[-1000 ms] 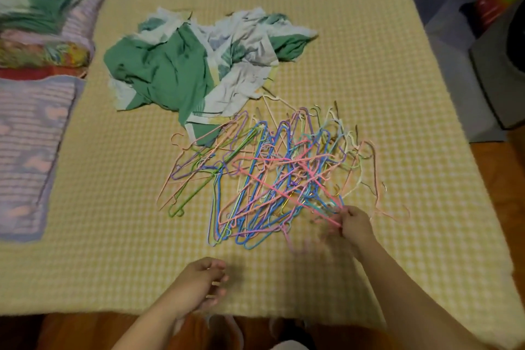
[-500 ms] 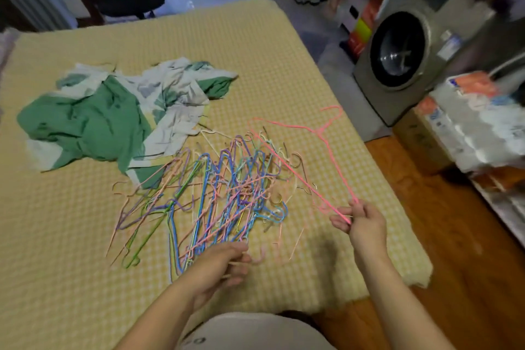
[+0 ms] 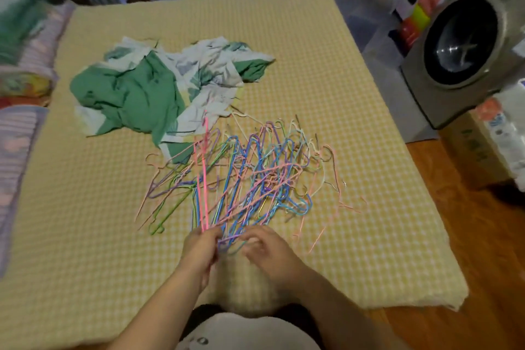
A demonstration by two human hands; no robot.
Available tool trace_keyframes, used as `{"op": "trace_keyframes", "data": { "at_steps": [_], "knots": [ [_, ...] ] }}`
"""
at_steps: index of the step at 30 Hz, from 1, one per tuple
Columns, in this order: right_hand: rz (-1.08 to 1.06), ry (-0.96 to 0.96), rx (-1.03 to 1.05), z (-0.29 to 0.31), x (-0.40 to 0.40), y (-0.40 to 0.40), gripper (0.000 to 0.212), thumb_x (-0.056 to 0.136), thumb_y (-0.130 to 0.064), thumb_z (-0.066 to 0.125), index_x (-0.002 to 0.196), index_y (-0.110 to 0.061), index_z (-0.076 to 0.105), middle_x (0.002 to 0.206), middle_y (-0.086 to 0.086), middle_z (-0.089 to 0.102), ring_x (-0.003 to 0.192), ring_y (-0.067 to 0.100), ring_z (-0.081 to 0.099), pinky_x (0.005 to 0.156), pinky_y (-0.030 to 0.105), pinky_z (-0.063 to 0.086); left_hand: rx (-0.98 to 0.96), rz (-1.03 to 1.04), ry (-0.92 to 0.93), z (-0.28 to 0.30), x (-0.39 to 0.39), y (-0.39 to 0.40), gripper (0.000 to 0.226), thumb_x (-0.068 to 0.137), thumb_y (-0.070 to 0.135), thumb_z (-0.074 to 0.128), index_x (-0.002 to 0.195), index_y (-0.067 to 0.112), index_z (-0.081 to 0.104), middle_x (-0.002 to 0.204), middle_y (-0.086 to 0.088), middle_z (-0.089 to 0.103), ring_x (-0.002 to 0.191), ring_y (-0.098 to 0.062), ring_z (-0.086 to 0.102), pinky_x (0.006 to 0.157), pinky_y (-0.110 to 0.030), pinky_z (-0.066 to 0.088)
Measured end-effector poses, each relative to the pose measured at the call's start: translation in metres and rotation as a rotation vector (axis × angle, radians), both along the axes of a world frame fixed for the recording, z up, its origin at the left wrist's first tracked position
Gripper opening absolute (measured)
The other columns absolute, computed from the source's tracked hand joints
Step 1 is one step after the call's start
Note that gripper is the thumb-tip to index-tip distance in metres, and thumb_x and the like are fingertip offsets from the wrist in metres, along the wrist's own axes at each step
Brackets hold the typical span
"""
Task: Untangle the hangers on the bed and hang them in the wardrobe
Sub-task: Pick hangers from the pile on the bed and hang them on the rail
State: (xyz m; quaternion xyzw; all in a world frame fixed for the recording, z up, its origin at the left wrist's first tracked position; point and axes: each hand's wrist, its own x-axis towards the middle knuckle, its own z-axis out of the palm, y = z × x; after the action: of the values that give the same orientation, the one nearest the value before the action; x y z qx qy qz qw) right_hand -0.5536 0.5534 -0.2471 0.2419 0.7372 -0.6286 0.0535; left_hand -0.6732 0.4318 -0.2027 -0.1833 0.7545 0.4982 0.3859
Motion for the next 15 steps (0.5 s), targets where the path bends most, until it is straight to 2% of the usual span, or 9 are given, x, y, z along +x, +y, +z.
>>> {"op": "trace_keyframes", "data": {
  "at_steps": [1, 3, 6, 8, 10, 11, 12, 13, 15],
  "knots": [
    [-0.07, -0.07, -0.019, -0.016, -0.003, 0.021, 0.015, 0.086, -0.023, 0.064, 0.094, -0.035, 0.067, 0.094, -0.009, 0.059, 0.08, 0.003, 0.057, 0.084, 0.03, 0.047, -0.055, 0.029, 0.025, -0.003, -0.002, -0.02, 0.019, 0.08, 0.014, 0.063, 0.097, 0.008, 0.062, 0.069, -0.001, 0.059, 0.063, -0.019, 0.052, 0.063, -0.032, 0.042],
    [-0.225, -0.228, 0.086, -0.052, -0.018, 0.074, 0.021, 0.084, -0.027, 0.064, 0.102, -0.036, 0.068, 0.092, -0.005, 0.062, 0.084, 0.014, 0.059, 0.089, 0.036, 0.047, -0.146, 0.083, 0.064, -0.007, -0.003, -0.058, 0.031, 0.068, 0.022, 0.065, 0.096, 0.009, 0.064, 0.079, -0.005, 0.058, 0.069, -0.021, 0.049, 0.067, -0.034, 0.042],
    [-0.34, -0.38, 0.315, -0.095, -0.064, 0.162, 0.04, 0.091, -0.016, 0.062, 0.13, -0.008, 0.057, 0.122, 0.018, 0.061, 0.109, 0.033, 0.061, 0.089, 0.034, 0.045, -0.249, 0.196, 0.107, -0.016, 0.004, -0.103, 0.026, 0.062, 0.026, 0.064, 0.085, 0.015, 0.062, 0.08, -0.013, 0.059, 0.072, -0.025, 0.051, 0.07, -0.038, 0.042],
    [-0.386, -0.404, 0.33, -0.11, -0.095, 0.197, 0.05, 0.089, -0.019, 0.062, 0.136, -0.007, 0.05, 0.121, 0.024, 0.062, 0.102, 0.038, 0.064, 0.082, 0.037, 0.05, -0.327, 0.248, 0.087, -0.025, 0.015, -0.128, 0.022, 0.067, 0.026, 0.068, 0.086, 0.02, 0.06, 0.079, -0.015, 0.062, 0.072, -0.025, 0.055, 0.07, -0.039, 0.043],
    [-0.388, -0.431, 0.227, -0.127, -0.116, 0.204, 0.042, 0.091, -0.023, 0.063, 0.13, -0.01, 0.054, 0.102, 0.021, 0.067, 0.085, 0.036, 0.067, 0.073, 0.039, 0.052, -0.381, 0.273, 0.055, -0.038, 0.032, -0.151, 0.039, 0.06, 0.035, 0.068, 0.095, 0.021, 0.064, 0.073, -0.011, 0.067, 0.065, -0.024, 0.059, 0.067, -0.038, 0.046],
    [-0.389, -0.445, 0.141, -0.135, -0.122, 0.202, 0.029, 0.09, -0.026, 0.063, 0.116, -0.012, 0.06, 0.093, 0.02, 0.068, 0.077, 0.035, 0.066, 0.07, 0.041, 0.054, -0.39, 0.294, 0.038, -0.04, 0.04, -0.157, 0.047, 0.056, 0.04, 0.068, 0.098, 0.02, 0.066, 0.071, -0.009, 0.069, 0.064, -0.023, 0.06, 0.066, -0.037, 0.047],
    [-0.417, -0.451, 0.069, -0.14, -0.128, 0.199, 0.025, 0.086, -0.028, 0.064, 0.102, -0.008, 0.065, 0.088, 0.021, 0.069, 0.073, 0.035, 0.066, 0.071, 0.047, 0.056, -0.382, 0.313, 0.035, -0.044, 0.047, -0.16, 0.05, 0.054, 0.042, 0.067, 0.099, 0.019, 0.068, 0.071, -0.009, 0.07, 0.065, -0.023, 0.061, 0.067, -0.037, 0.047],
    [-0.444, -0.447, 0.023, -0.143, -0.134, 0.196, 0.023, 0.083, -0.028, 0.063, 0.09, -0.007, 0.067, 0.088, 0.022, 0.07, 0.071, 0.035, 0.066, 0.074, 0.05, 0.057, -0.376, 0.333, 0.033, -0.044, 0.054, -0.163, 0.049, 0.055, 0.042, 0.068, 0.097, 0.018, 0.069, 0.072, -0.009, 0.069, 0.067, -0.023, 0.061, 0.069, -0.037, 0.048],
    [-0.456, -0.422, -0.043, -0.136, -0.133, 0.189, 0.018, 0.087, -0.023, 0.061, 0.089, -0.006, 0.067, 0.086, 0.018, 0.068, 0.064, 0.026, 0.063, 0.072, 0.045, 0.058, -0.344, 0.364, 0.057, -0.04, 0.06, -0.156, 0.038, 0.064, 0.036, 0.068, 0.095, 0.014, 0.069, 0.077, -0.011, 0.069, 0.072, -0.026, 0.061, 0.071, -0.038, 0.048]
  ]
}}
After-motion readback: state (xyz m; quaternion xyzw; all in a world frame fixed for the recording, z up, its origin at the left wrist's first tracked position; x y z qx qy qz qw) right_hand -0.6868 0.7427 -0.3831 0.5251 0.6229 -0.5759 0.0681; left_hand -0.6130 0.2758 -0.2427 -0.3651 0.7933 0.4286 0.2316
